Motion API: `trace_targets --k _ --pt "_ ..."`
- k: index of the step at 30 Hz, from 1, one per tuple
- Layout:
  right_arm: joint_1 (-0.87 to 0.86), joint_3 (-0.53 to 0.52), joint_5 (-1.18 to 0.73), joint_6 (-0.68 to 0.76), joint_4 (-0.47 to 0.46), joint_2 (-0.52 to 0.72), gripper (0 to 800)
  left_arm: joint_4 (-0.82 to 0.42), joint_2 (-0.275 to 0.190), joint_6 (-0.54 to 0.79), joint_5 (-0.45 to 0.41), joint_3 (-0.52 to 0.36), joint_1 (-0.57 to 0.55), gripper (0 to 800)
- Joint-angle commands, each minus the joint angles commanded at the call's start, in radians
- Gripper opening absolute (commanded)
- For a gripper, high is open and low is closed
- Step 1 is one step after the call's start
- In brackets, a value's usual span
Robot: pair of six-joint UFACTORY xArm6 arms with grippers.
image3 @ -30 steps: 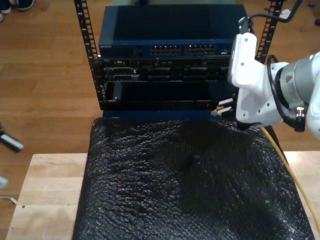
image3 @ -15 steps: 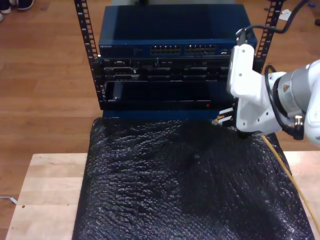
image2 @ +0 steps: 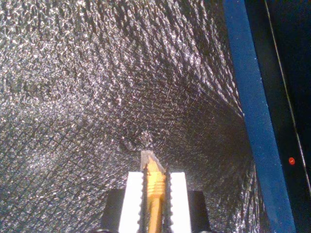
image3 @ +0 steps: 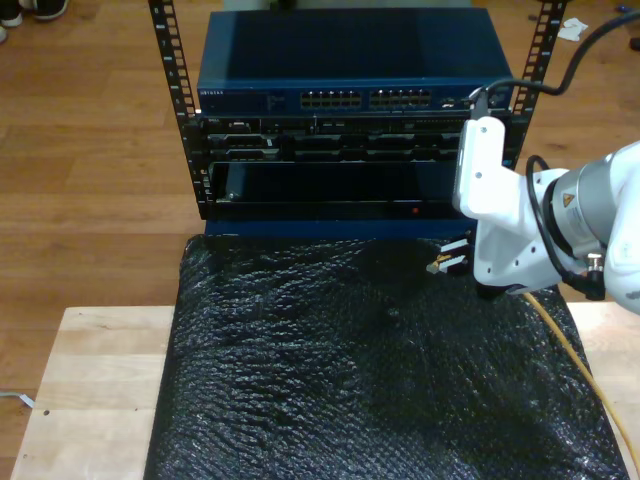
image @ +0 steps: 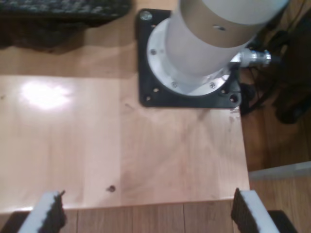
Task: Grab the cable and plug it in
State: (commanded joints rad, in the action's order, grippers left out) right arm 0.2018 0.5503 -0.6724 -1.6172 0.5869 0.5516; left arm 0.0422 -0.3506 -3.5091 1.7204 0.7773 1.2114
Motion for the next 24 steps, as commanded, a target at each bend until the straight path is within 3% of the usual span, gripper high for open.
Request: trace_targets --k 15,24 --pt "-0.002 -0.008 -0.029 0.002 -0.008 0.020 0 -0.127 -0.160 0.044 -0.160 -0.334 0.052 798" --pt "-0.002 -0.025 -0.029 0.002 -0.008 0.028 0 -0.130 -0.186 0.046 -0.238 -0.420 0.054 798"
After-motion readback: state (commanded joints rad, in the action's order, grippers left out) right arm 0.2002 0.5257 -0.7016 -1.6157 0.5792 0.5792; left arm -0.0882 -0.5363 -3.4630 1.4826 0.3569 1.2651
